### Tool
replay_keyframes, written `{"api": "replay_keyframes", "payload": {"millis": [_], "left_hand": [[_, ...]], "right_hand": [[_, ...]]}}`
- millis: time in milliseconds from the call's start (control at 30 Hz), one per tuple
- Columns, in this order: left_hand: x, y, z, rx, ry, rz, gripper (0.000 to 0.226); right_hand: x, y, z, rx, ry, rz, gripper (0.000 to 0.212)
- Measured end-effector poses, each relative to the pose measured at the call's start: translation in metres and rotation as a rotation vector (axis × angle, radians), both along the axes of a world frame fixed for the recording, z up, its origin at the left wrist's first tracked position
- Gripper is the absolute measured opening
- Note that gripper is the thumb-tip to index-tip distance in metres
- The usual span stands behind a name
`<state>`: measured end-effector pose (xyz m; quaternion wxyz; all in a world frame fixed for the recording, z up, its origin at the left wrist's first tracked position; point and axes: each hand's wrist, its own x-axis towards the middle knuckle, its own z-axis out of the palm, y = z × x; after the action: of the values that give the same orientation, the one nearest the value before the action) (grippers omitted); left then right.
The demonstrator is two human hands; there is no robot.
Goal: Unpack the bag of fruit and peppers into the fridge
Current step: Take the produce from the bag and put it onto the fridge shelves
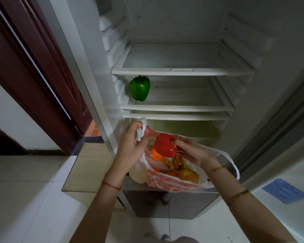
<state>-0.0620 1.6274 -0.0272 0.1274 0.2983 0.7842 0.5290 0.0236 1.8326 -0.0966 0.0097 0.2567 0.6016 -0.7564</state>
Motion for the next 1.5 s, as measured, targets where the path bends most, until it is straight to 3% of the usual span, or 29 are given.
{"api": "replay_keyframes", "payload": {"millis": [133, 200, 267, 433, 500, 533, 633, 667, 833, 967, 1333, 1433, 1500], "left_hand": [[-0.006, 0.005, 0.001, 0.009, -0.008, 0.002, 0.019], [-0.007, 0.007, 0.002, 0.02, -0.015, -0.001, 0.017], [-0.007, 0.009, 0.003, 0.021, -0.017, 0.0, 0.016], [-0.009, 0.014, 0.002, 0.019, -0.005, 0.011, 0.016], [-0.011, 0.014, 0.002, 0.022, -0.015, 0.01, 0.017], [-0.012, 0.015, 0.002, 0.019, -0.024, 0.009, 0.018], [-0.013, 0.016, 0.003, 0.022, -0.049, 0.01, 0.018], [-0.013, 0.016, 0.003, 0.023, -0.043, 0.019, 0.018], [-0.015, 0.015, 0.003, 0.021, -0.025, 0.028, 0.019], [-0.016, 0.012, 0.004, 0.029, -0.058, 0.001, 0.019], [-0.017, 0.008, 0.004, 0.01, -0.031, -0.025, 0.017], [-0.015, 0.007, 0.006, -0.004, -0.014, -0.04, 0.019], [-0.013, 0.005, 0.006, -0.021, -0.022, -0.049, 0.022]], "right_hand": [[0.01, 0.01, 0.033, -0.495, 0.063, -0.023, 0.062], [0.012, 0.012, 0.043, -0.65, 0.155, -0.025, 0.057], [0.012, 0.014, 0.053, -0.744, 0.221, -0.039, 0.048], [-0.001, 0.019, 0.073, -0.755, 0.345, -0.113, 0.053], [-0.011, 0.019, 0.08, -0.653, 0.365, -0.185, 0.054], [-0.016, 0.019, 0.082, -0.506, 0.371, -0.21, 0.055], [-0.038, 0.015, 0.088, 0.285, 0.305, -0.293, 0.067], [-0.047, 0.015, 0.089, 0.46, 0.317, -0.309, 0.072], [-0.099, 0.024, 0.081, 0.836, 0.366, -0.297, 0.083], [-0.129, 0.027, 0.071, 0.974, 0.369, -0.266, 0.081], [-0.127, 0.027, 0.061, 0.945, 0.39, -0.323, 0.086], [-0.094, 0.019, 0.057, 1.063, 0.436, -0.439, 0.052], [-0.065, 0.014, 0.049, 1.109, 0.497, -0.389, 0.022]]}}
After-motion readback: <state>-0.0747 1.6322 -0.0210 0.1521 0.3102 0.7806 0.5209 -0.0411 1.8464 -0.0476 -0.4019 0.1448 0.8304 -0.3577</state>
